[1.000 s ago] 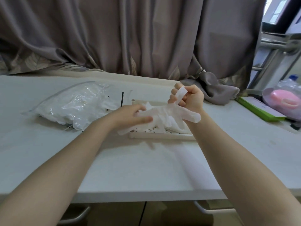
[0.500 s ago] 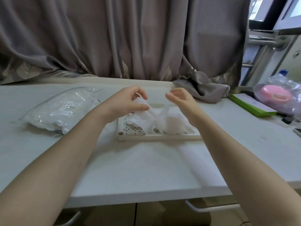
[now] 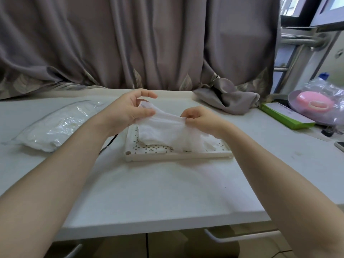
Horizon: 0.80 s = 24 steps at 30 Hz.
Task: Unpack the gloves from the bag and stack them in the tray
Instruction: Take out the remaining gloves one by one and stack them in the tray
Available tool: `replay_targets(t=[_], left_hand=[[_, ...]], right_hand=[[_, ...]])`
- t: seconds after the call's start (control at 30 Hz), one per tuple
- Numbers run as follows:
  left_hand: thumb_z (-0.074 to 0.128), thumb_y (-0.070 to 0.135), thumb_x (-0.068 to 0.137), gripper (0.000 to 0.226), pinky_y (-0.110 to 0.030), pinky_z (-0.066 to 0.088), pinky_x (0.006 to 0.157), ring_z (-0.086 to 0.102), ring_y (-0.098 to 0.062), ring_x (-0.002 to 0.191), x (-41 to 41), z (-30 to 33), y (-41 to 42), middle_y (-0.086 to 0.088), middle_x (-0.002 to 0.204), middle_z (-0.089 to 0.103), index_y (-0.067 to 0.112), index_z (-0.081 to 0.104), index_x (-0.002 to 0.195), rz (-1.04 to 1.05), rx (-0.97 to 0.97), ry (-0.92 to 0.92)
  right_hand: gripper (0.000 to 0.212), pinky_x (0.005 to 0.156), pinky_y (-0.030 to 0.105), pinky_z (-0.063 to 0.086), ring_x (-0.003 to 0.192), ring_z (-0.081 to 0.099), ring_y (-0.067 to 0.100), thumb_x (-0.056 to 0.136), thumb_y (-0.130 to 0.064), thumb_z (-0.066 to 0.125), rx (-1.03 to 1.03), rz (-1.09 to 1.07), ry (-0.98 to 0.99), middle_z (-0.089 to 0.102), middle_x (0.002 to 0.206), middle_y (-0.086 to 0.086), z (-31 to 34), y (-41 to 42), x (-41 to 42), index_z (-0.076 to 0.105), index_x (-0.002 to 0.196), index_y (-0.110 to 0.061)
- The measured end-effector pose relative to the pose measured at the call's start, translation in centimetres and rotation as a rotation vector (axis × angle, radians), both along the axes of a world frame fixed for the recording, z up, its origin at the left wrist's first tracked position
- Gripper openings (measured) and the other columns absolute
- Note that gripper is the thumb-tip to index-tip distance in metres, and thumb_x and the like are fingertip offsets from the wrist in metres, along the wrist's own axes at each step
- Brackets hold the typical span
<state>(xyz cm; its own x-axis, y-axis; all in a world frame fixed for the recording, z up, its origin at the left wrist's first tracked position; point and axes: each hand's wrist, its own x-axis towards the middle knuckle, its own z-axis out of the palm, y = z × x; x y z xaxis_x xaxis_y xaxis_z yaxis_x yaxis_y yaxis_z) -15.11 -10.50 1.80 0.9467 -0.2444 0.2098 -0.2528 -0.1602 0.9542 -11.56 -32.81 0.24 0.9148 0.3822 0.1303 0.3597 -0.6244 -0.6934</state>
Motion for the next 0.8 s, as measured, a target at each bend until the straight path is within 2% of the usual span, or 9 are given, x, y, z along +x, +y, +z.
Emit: replay_targets(t=[0.13, 0.23, 0.33, 0.4, 0.5, 0.57, 0.67, 0.73, 0.8], left_hand=[[0.055, 0.000, 0.088, 0.027, -0.012, 0.048, 0.048, 0.059, -0.001, 0.052, 0.6, 0.2, -0.5, 0.005, 0.064, 0.062, 0.019, 0.056, 0.107, 0.042, -0.180, 0.091], [0.053, 0.007, 0.091, 0.017, -0.020, 0.056, 0.061, 0.065, -0.008, 0.067, 1.6, -0.2, -0.7, 0.002, 0.080, 0.069, 0.017, 0.059, 0.103, 0.031, -0.291, 0.157], [0.054, 0.011, 0.092, 0.011, -0.019, 0.049, 0.058, 0.060, -0.008, 0.067, 3.0, -1.6, -1.3, -0.002, 0.084, 0.063, 0.016, 0.062, 0.097, 0.101, -0.175, 0.214], [0.054, 0.010, 0.092, 0.010, -0.019, 0.048, 0.058, 0.060, -0.009, 0.069, 4.1, -2.6, -1.9, -0.002, 0.087, 0.062, 0.017, 0.061, 0.093, 0.174, -0.024, 0.232], [0.054, 0.008, 0.092, 0.013, -0.027, 0.050, 0.067, 0.060, -0.017, 0.080, 5.6, -3.8, -2.5, -0.004, 0.095, 0.061, 0.020, 0.056, 0.098, 0.261, 0.046, 0.258], [0.052, 0.008, 0.091, 0.022, -0.032, 0.051, 0.070, 0.061, -0.021, 0.082, 6.4, -4.4, -2.8, -0.005, 0.097, 0.060, 0.021, 0.053, 0.108, 0.291, 0.074, 0.254], [0.051, 0.008, 0.091, 0.034, -0.031, 0.045, 0.063, 0.053, -0.019, 0.068, 7.2, -5.0, -3.2, -0.001, 0.080, 0.052, 0.023, 0.048, 0.121, 0.326, 0.255, 0.159], [0.049, 0.008, 0.091, 0.037, -0.026, 0.038, 0.055, 0.051, -0.018, 0.068, 7.6, -5.2, -3.5, 0.001, 0.084, 0.050, 0.024, 0.048, 0.124, 0.361, 0.391, 0.084], [0.047, 0.007, 0.092, 0.040, -0.023, 0.038, 0.060, 0.055, -0.020, 0.087, 7.7, -5.2, -3.7, -0.001, 0.104, 0.050, 0.023, 0.046, 0.128, 0.389, 0.554, 0.014]], right_hand=[[0.023, 0.045, 0.021, 0.031, 0.049, 0.043, 0.014, 0.077, 0.005, 0.041, -0.146, -0.178, -0.095, 0.050, 0.053, 0.001, 0.1, -2.0, 0.9, 0.050, 0.060, -0.007], [0.026, 0.043, 0.019, 0.028, 0.044, 0.034, 0.013, 0.082, 0.010, 0.033, 0.231, -0.127, 0.124, 0.038, 0.049, 0.000, 0.2, -3.8, 1.2, 0.049, 0.066, -0.002], [0.029, 0.042, 0.018, 0.019, 0.041, 0.024, 0.010, 0.079, 0.009, 0.025, 0.519, -0.091, 0.351, 0.030, 0.047, -0.003, 0.3, -5.3, 1.8, 0.034, 0.064, -0.013], [0.025, 0.047, 0.024, 0.028, 0.050, 0.032, 0.013, 0.083, 0.003, 0.029, 0.400, -0.182, 0.341, 0.036, 0.057, 0.000, -0.3, -5.5, 2.8, 0.038, 0.068, -0.015], [0.030, 0.064, 0.024, 0.040, 0.063, 0.043, 0.008, 0.094, -0.010, 0.045, 0.015, -0.265, 0.216, 0.045, 0.070, -0.006, -1.7, -5.1, 4.3, 0.045, 0.068, -0.025], [0.019, 0.057, 0.025, 0.041, 0.058, 0.046, 0.009, 0.092, -0.019, 0.054, 0.083, -0.306, 0.262, 0.052, 0.069, -0.004, -2.4, -5.3, 4.9, 0.053, 0.072, -0.021], [0.016, 0.042, 0.018, 0.034, 0.046, 0.043, 0.013, 0.086, -0.023, 0.061, 0.070, -0.369, 0.217, 0.054, 0.058, -0.001, -2.7, -5.5, 5.5, 0.057, 0.074, -0.013], [0.012, 0.047, 0.021, 0.038, 0.051, 0.048, 0.016, 0.083, -0.020, 0.062, 0.040, -0.386, 0.139, 0.056, 0.059, 0.000, -2.8, -5.3, 6.0, 0.059, 0.074, -0.012], [0.011, 0.063, 0.028, 0.047, 0.075, 0.058, 0.021, 0.082, -0.021, 0.063, -0.067, -0.400, 0.052, 0.064, 0.081, 0.004, -2.8, -4.9, 6.4, 0.064, 0.089, -0.012]])
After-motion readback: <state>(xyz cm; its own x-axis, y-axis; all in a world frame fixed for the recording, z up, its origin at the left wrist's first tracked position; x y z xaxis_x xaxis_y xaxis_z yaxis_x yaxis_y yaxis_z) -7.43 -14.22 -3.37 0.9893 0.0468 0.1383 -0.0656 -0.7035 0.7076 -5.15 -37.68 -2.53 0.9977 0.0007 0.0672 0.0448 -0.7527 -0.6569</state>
